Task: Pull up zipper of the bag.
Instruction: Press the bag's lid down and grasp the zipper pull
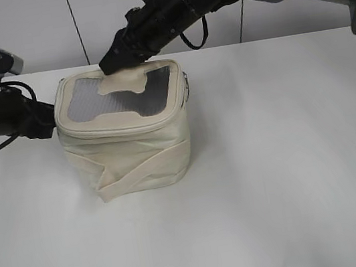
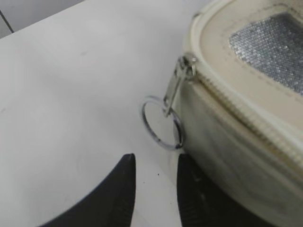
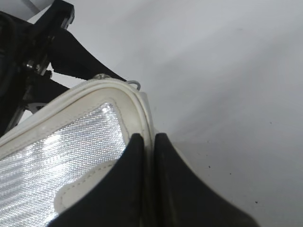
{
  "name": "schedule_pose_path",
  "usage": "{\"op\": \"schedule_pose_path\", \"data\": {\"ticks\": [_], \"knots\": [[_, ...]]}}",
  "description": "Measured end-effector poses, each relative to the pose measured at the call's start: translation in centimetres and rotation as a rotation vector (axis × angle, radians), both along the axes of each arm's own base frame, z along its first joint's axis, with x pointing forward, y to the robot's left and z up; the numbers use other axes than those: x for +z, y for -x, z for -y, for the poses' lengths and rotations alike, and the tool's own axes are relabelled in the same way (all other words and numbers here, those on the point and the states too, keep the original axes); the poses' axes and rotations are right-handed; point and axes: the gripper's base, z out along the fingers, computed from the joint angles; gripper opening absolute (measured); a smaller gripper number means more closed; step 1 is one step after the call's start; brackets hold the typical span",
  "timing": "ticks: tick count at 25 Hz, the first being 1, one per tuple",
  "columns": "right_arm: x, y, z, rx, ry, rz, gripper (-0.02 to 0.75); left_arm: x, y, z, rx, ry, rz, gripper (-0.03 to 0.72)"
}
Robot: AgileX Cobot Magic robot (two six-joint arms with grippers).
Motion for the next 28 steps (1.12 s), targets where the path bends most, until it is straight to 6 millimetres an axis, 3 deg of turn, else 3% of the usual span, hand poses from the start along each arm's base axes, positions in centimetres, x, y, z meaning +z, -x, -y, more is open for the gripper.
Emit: {"op": "schedule_pose_path", "data": {"ticks": [9,20,28], "knots": [[0.0,0.0,0.0,-0.003,-0.001,-0.003,0.043,0.7,-0.1,-1.1,-0.033,0.099,0.026,0.244],[0.0,0.0,0.0,-0.004,0.000,-0.004,0.042,-0.5,-0.4,-1.6,-0.034,-0.007,0.041,0.244],[0.0,0.0,0.0,-0.005,0.000,-0.005,0.042,-0.5,-0.4,-1.0,-0.111,-0.017,0.083,0.244]]}}
